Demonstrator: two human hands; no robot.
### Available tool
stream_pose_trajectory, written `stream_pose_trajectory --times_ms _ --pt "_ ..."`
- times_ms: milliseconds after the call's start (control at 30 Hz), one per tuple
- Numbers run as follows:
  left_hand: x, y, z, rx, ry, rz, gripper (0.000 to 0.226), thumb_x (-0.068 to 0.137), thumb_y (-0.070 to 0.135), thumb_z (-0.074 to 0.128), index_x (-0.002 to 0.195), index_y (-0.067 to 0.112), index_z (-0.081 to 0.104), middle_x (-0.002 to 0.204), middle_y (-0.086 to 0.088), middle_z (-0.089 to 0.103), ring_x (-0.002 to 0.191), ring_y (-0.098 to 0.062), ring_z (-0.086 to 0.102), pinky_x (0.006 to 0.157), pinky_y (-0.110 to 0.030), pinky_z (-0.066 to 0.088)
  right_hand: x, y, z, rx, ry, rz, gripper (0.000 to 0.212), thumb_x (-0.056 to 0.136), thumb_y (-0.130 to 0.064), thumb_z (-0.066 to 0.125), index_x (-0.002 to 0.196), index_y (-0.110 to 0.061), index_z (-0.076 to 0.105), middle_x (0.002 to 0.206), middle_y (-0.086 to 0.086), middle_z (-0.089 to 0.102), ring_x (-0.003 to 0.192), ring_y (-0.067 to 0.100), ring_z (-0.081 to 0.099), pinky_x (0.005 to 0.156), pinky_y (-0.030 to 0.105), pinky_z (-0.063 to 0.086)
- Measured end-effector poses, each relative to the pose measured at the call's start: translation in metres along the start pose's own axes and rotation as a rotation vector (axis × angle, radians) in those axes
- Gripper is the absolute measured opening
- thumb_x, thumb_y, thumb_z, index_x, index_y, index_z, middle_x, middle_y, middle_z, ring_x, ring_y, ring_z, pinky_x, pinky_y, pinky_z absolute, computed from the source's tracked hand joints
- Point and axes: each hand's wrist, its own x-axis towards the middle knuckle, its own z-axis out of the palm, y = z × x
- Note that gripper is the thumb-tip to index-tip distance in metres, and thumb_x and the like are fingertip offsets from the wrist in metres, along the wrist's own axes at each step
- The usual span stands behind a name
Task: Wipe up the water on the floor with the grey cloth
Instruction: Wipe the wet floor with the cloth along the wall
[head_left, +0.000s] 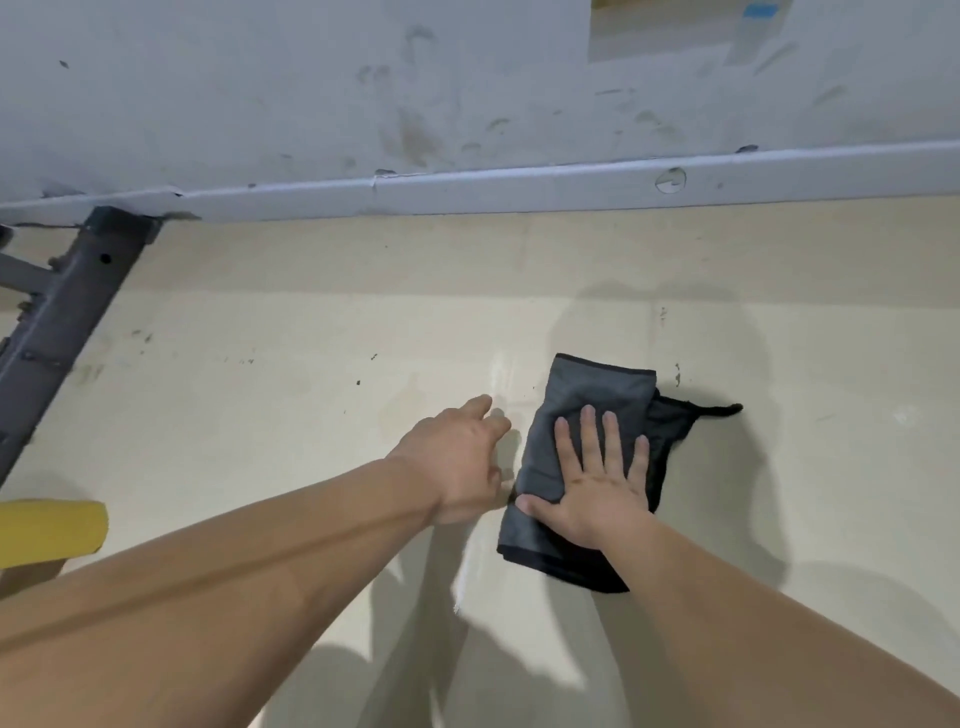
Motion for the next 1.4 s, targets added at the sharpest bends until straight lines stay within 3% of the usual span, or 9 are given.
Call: stream_pose_trajectory --times_ms 167,367,467,600,800,1000,1100,1233,1400 --pt "0.032 0.003 0.016 0.024 -0.025 -0.006 0.047 0.093 0.033 0.062 0.135 0.015 0.049 0.148 -0.004 0.034 0.131 -0.028 0.048 0.097 -0.042 0.048 0.003 0.031 -0.024 0.025 -0.018 0.080 0.118 0.073 -0.099 0.024 0.145 -0.033 -0.042 0.148 0.003 -0.058 0.140 0.029 -0.051 0.116 0.064 -0.025" --pt "0.108 0.001 0.064 0.233 0.075 -0.039 0.124 0.067 0.073 0.075 0.157 0.018 0.010 0.167 -0.016 0.000 0.149 -0.035 0.015 0.112 -0.054 0.034 0.038 0.074 -0.064 0.085 0.089 0.241 0.125 0.067 -0.103 0.026 0.153 -0.036 -0.036 0.158 0.001 -0.048 0.146 0.028 -0.044 0.119 0.063 -0.020" --pt "0.123 -0.006 0.071 0.230 0.046 -0.045 0.136 0.062 0.080 0.074 0.159 0.029 -0.007 0.170 -0.014 -0.009 0.154 -0.039 0.003 0.109 -0.061 0.034 0.040 0.074 -0.059 0.067 0.142 0.255 0.124 0.066 -0.104 0.022 0.155 -0.037 -0.031 0.162 0.001 -0.043 0.148 0.027 -0.041 0.120 0.063 -0.019" --pt "0.126 -0.014 0.075 0.082 -0.016 -0.029 0.138 0.068 0.074 0.077 0.158 0.035 -0.020 0.168 -0.007 -0.029 0.156 -0.037 -0.020 0.114 -0.064 0.033 0.035 0.066 -0.050 0.013 0.114 0.282 0.117 0.072 -0.100 0.014 0.155 -0.033 -0.033 0.160 0.004 -0.045 0.147 0.030 -0.042 0.121 0.061 -0.019" --pt "0.129 -0.016 0.077 0.060 -0.051 -0.014 0.135 0.073 0.072 0.075 0.157 0.035 -0.024 0.166 -0.007 -0.034 0.153 -0.041 -0.025 0.114 -0.070 0.026 0.004 0.031 -0.020 -0.219 -0.083 0.177 0.116 0.074 -0.099 0.015 0.147 -0.031 -0.043 0.147 0.008 -0.060 0.136 0.033 -0.055 0.118 0.062 -0.022" --pt "0.127 -0.011 0.073 0.033 -0.087 -0.008 0.134 0.076 0.067 0.076 0.157 0.032 -0.025 0.164 -0.009 -0.036 0.152 -0.043 -0.027 0.112 -0.072 0.023 -0.009 0.006 -0.014 -0.336 -0.239 0.241 0.121 0.077 -0.095 0.033 0.138 -0.031 -0.049 0.146 0.009 -0.059 0.138 0.036 -0.051 0.122 0.060 -0.015" --pt "0.129 -0.012 0.075 0.027 -0.084 -0.002 0.133 0.077 0.065 0.076 0.157 0.031 -0.026 0.164 -0.011 -0.037 0.151 -0.044 -0.029 0.111 -0.073 0.023 -0.012 -0.003 -0.014 -0.309 -0.187 0.294 0.122 0.079 -0.093 0.039 0.140 -0.031 -0.047 0.151 0.008 -0.055 0.144 0.037 -0.044 0.126 0.056 -0.007" --pt "0.126 -0.011 0.074 0.007 -0.092 0.003 0.133 0.079 0.062 0.076 0.157 0.030 -0.026 0.163 -0.012 -0.038 0.150 -0.044 -0.031 0.112 -0.075 0.020 -0.029 -0.012 -0.014 -0.121 -0.068 0.319 0.117 0.083 -0.083 0.052 0.155 -0.041 -0.030 0.161 -0.006 -0.043 0.154 0.036 -0.027 0.128 0.053 0.008" --pt "0.131 -0.008 0.076 0.026 -0.115 -0.015 0.135 0.078 0.060 0.078 0.156 0.029 -0.027 0.162 -0.015 -0.040 0.149 -0.047 -0.032 0.111 -0.077 0.018 -0.024 0.008 -0.015 0.015 -0.015 0.240 0.124 0.070 -0.087 0.063 0.154 -0.054 -0.023 0.159 -0.019 -0.041 0.152 0.025 -0.034 0.130 0.046 0.001"
